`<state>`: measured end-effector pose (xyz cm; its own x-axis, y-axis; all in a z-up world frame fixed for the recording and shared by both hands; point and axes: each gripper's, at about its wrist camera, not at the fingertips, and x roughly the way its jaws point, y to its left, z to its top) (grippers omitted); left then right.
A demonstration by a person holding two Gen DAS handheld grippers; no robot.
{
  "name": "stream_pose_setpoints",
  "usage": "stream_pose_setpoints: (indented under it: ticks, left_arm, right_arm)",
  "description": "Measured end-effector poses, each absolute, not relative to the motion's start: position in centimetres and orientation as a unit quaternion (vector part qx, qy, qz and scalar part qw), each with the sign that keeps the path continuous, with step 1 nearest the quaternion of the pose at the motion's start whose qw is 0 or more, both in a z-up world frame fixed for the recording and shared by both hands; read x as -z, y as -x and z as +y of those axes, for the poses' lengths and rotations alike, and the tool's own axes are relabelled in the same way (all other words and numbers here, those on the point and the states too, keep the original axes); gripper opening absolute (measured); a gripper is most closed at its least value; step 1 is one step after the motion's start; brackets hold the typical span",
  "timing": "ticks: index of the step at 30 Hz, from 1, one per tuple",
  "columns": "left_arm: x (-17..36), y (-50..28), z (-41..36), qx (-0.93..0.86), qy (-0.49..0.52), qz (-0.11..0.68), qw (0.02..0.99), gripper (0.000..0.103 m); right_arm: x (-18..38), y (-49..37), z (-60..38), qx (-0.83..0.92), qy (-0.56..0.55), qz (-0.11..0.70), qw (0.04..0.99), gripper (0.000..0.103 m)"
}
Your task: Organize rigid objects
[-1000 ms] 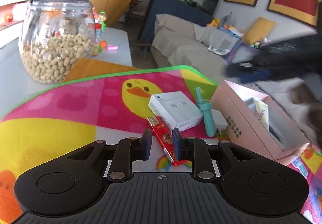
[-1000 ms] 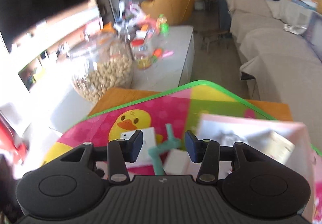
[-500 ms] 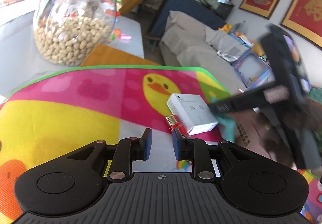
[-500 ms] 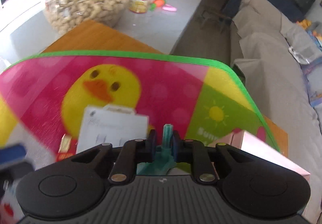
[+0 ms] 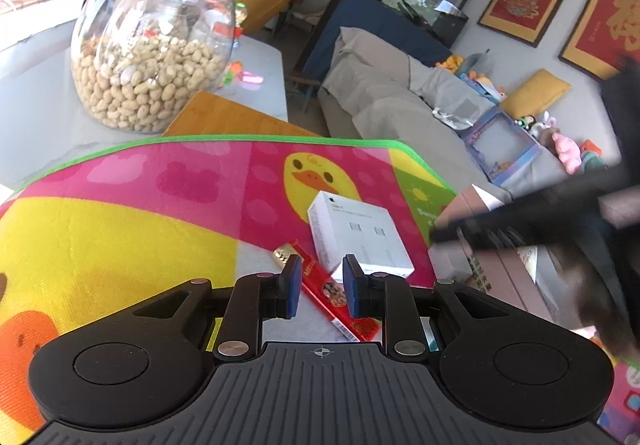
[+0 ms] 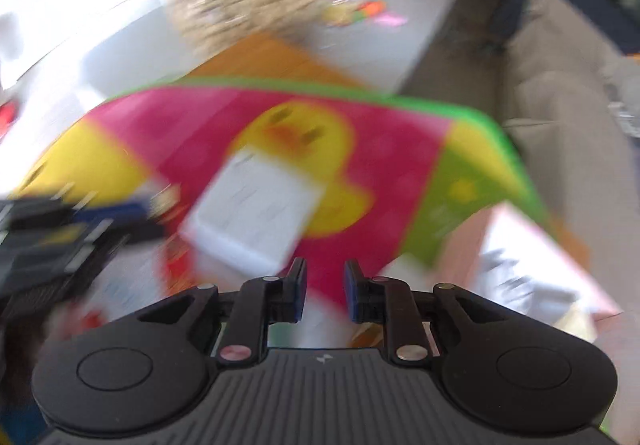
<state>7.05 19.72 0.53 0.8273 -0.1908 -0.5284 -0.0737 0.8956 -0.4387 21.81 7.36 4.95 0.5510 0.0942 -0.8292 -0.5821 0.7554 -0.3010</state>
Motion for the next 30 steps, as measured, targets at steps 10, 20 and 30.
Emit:
stream_pose_setpoints:
  ticks: [10,20,30]
  left_arm:
    - [-0.7,-6.8,20.1,0.027,0.224,0.283,0.932,0.024]
    - [-1.3,-6.1,18.9,0.081,0.214,0.282,0.932,0.024]
    - [-2.5,-6.2,11.1,0.155,0.069,0.321,0.932,0.024]
  right_arm:
    - [-1.6,-23.6,9.0,-0.135,0.420,0.433,0.786,0.011]
    - [-4.0,-13.1,4.4,-0.247,0.342,0.466,0.778,0.013]
    - [-7.4,-4.8,-4.1,-0.280,0.171,0.382,0.864,0.038]
